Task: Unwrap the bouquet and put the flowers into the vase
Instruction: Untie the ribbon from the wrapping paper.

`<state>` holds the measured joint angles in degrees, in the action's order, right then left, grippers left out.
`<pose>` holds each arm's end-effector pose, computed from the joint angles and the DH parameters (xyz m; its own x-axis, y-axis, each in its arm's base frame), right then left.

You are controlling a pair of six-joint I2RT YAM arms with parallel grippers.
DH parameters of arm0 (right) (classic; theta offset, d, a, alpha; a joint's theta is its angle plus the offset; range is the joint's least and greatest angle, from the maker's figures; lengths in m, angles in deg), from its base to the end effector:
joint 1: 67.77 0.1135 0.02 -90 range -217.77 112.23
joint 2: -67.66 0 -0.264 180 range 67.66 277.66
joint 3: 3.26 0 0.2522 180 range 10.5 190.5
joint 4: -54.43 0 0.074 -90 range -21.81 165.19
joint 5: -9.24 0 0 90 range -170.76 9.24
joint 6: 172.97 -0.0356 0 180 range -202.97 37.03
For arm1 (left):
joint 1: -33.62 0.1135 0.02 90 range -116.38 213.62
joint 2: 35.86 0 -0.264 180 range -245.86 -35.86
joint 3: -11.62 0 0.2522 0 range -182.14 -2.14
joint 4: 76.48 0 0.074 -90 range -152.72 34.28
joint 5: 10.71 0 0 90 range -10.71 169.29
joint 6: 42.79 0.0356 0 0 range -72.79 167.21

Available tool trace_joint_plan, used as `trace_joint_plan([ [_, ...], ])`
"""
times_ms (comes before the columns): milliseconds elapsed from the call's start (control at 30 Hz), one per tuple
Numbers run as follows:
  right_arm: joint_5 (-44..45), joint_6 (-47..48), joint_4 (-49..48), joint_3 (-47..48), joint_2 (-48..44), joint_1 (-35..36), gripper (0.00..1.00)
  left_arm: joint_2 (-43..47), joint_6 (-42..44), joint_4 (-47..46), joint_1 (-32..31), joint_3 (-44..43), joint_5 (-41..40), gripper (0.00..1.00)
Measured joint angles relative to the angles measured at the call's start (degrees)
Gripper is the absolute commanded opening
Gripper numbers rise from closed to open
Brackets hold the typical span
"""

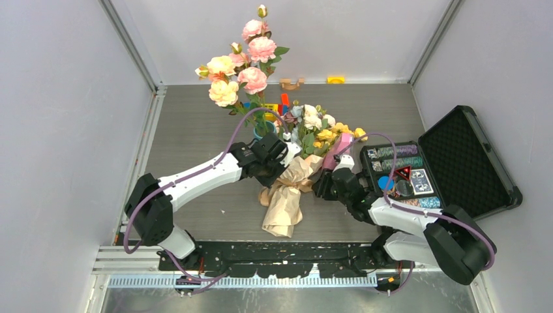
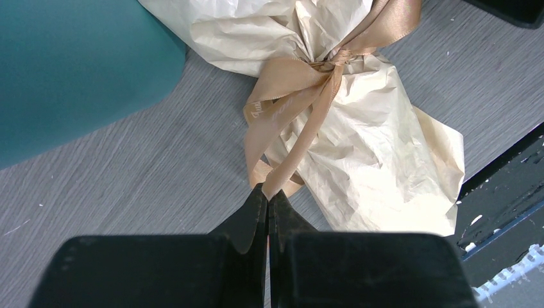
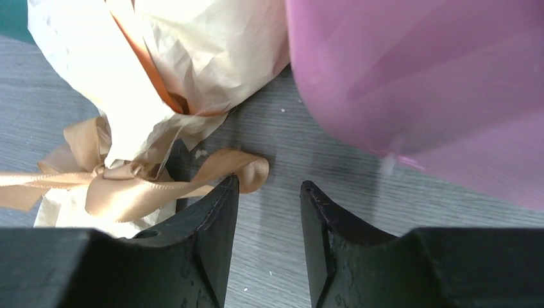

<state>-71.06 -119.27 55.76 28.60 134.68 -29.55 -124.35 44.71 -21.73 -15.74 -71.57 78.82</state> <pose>0.1693 0.1257 0.1464 -0.6746 0.2116 -0.7073 -0.1291 0.9095 0.3952 0.2079 -0.2418 0.2591 -0.5968 0.6283 -0.4991 0.7308 0.6824 -0.0147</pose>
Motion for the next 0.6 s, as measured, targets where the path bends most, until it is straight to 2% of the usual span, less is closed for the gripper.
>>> trace_joint_plan([
  [200, -1.1, 0.2, -1.4, 0.0, 0.1, -2.1, 0.46, -0.1, 0.0, 0.0, 0.0, 0.0, 0.0, 0.00],
  [600, -8.3, 2.6, -8.8, 0.3, 7.4, -2.4, 0.46, -0.4, 0.0, 0.0, 0.0, 0.0, 0.0, 0.00],
])
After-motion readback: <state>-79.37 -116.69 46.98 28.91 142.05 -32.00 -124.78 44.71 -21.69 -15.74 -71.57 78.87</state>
